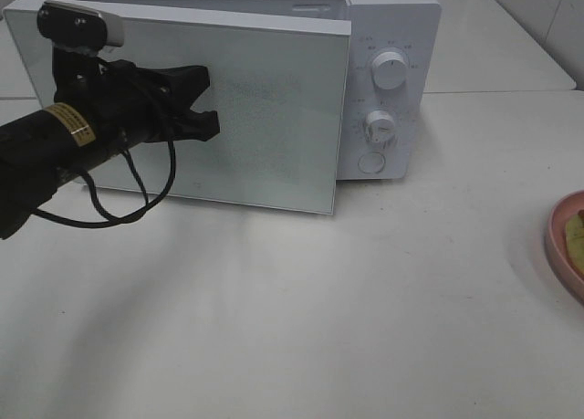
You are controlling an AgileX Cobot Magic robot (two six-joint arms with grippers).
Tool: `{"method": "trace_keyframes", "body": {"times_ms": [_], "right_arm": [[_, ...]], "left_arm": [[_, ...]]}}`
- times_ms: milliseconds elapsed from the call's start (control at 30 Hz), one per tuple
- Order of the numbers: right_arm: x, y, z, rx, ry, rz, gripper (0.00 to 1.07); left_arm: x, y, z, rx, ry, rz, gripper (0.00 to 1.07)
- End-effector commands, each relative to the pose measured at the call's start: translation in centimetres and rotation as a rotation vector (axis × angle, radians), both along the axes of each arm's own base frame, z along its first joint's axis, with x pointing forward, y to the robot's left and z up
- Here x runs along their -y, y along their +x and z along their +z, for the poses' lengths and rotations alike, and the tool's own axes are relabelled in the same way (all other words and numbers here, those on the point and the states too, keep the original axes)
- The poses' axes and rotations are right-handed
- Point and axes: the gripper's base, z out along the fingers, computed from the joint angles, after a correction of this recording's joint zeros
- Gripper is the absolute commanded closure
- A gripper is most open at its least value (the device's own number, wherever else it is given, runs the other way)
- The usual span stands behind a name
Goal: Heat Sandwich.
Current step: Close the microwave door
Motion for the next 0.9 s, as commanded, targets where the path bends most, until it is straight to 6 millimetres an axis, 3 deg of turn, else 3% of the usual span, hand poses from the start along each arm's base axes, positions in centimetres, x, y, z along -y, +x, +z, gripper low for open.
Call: {"method": "trace_keyframes", "body": {"times_ms": [33,367,900], "right_arm": [[0.0,-0.4,0.0,0.036,-0.002,-0.006,0.32],[0.0,-0.4,0.0,0.036,-0.002,-0.006,0.32],[0.0,-0.4,0.0,0.036,-0.002,-0.006,0.32]], "left_arm": [[1.6,0.5,0.4,-0.001,-0.013,-0.018,1.07],[4.1,2.1,0.5,-0.009,-0.042,-0.017,1.07],[6.0,4.3,0.3,-0.023,-0.099,0.035,1.07]]}}
